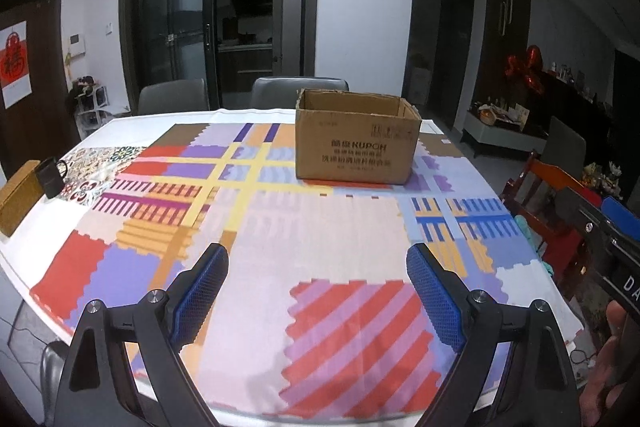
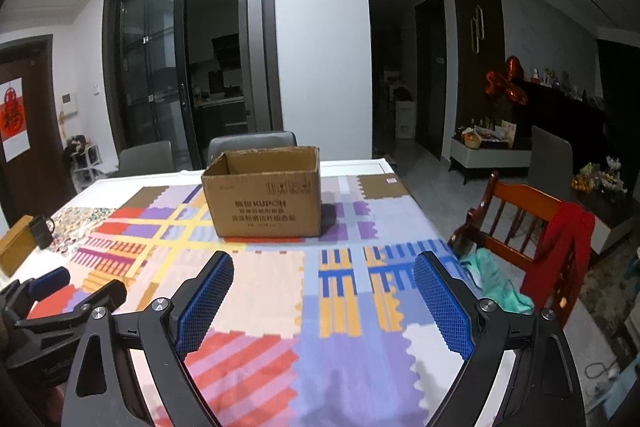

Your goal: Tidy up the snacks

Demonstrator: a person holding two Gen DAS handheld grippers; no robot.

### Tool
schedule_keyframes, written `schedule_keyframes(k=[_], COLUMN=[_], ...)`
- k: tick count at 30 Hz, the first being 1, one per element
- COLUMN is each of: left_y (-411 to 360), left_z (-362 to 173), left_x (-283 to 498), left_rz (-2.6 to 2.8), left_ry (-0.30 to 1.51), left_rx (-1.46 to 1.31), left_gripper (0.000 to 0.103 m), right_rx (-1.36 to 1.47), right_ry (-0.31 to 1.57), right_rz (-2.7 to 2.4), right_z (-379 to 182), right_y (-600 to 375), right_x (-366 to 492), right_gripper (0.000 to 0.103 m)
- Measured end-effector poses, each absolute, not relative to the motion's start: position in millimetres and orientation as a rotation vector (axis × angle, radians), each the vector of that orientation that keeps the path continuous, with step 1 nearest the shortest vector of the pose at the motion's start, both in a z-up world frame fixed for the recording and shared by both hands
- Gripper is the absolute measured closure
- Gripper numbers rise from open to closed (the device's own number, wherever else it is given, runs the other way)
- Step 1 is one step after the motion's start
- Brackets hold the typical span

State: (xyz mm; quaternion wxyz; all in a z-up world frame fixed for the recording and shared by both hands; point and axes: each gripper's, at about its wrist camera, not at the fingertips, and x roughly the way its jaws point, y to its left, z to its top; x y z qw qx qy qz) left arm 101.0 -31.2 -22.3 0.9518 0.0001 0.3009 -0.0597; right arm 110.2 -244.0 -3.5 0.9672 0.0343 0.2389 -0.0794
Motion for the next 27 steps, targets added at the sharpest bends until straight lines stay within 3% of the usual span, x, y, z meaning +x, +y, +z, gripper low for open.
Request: schedule_keyframes(k=[27], left_y=[-22], left_z=[-22], left_x=[32], left_rz=[-0.089], left_ry=[0.499], left_rx=[-0.008], left_gripper=[0.012], right_rx=[0.096], right_ry=[0.458], right_rz=[-0.15], right_z=[-14], right_y=[-241], right_x=[45], right_gripper=[0.01])
